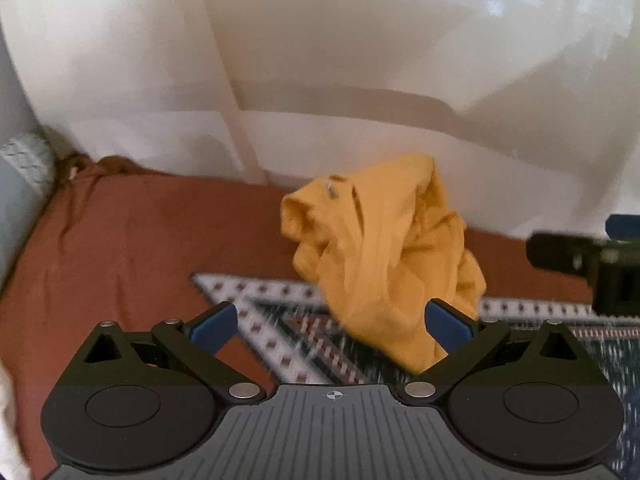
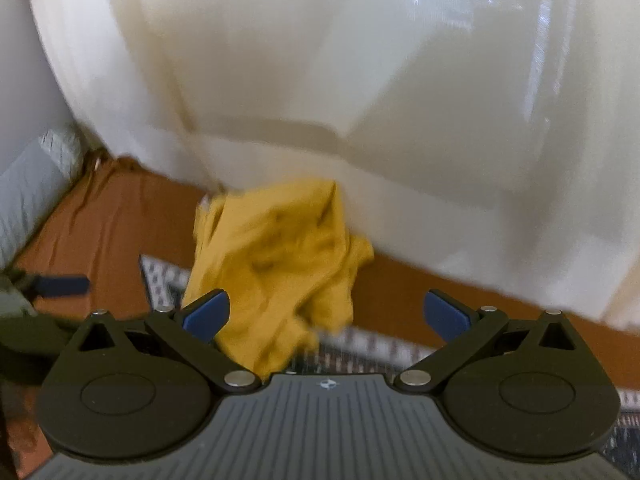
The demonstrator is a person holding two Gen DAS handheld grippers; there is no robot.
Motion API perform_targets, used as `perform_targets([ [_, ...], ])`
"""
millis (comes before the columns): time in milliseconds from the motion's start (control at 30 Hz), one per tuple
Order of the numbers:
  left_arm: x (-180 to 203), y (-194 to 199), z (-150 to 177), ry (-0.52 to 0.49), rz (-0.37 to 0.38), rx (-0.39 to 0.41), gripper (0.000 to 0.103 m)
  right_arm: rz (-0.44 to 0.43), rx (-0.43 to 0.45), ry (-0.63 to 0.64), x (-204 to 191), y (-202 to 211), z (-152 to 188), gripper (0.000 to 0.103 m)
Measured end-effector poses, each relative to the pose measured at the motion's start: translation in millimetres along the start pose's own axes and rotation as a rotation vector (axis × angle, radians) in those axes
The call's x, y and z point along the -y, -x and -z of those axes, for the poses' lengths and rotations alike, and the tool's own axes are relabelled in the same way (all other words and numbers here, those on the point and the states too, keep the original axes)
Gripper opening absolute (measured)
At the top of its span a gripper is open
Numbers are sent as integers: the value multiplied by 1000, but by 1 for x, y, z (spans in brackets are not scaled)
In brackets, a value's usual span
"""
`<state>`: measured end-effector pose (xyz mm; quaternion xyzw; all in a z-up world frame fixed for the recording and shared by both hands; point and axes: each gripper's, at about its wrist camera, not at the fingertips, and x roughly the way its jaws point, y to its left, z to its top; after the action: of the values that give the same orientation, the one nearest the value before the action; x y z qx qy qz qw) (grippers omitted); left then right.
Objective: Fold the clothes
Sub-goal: 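Grasp the yellow T-shirt with the left gripper while the right gripper grasps it too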
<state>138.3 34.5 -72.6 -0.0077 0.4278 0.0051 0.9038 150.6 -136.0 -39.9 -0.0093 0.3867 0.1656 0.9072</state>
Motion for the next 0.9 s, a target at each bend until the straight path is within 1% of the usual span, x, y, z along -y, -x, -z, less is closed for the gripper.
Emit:
perform_targets([
  [133,3,-35,-10,6,56,-54,92,-16,-18,-69,12,-32,-15,103],
  [267,4,-52,-8,-23,75,-81,87,-23,-60,-102,19,-66,-11,101],
  [300,2,-55,-8,-25,82,-87,83,-12,-73,-98,21,-75,-8,100],
  [367,-2,-60,-6,-26,104,-96,71,-6,-99,-90,25,-92,-4,92],
  [433,-7,-65,-6,-10,143,-102,48,-21,-117,-72,26,-108,-1,88],
  [467,-10,-68,-7,3,161,-107,45,-33,-120,-60,26,-115,-1,87],
  [533,-9,-70,-6,5,175,-101,26,-45,-116,-21,23,-126,1,86],
  [567,-9,-72,-5,5,180,-97,22,-45,-111,8,20,-131,2,85],
  [600,-7,-72,-4,-1,172,-86,13,-46,-107,37,17,-137,4,85],
  [633,-5,-72,-2,-7,161,-74,8,-52,-100,50,16,-140,5,80],
  [733,-6,-69,1,8,149,-56,4,-83,-74,53,17,-147,10,67],
  [767,-7,-68,1,22,149,-52,4,-100,-69,43,19,-149,12,56],
  [800,-9,-66,0,38,145,-47,3,-123,-68,26,21,-149,13,48],
  [833,-11,-62,-1,53,142,-42,3,-137,-63,14,22,-147,13,32],
  [867,-13,-57,-1,67,141,-38,3,-142,-55,6,23,-144,13,23],
  [900,-15,-52,-3,78,139,-31,2,-150,-47,-3,23,-140,13,20],
])
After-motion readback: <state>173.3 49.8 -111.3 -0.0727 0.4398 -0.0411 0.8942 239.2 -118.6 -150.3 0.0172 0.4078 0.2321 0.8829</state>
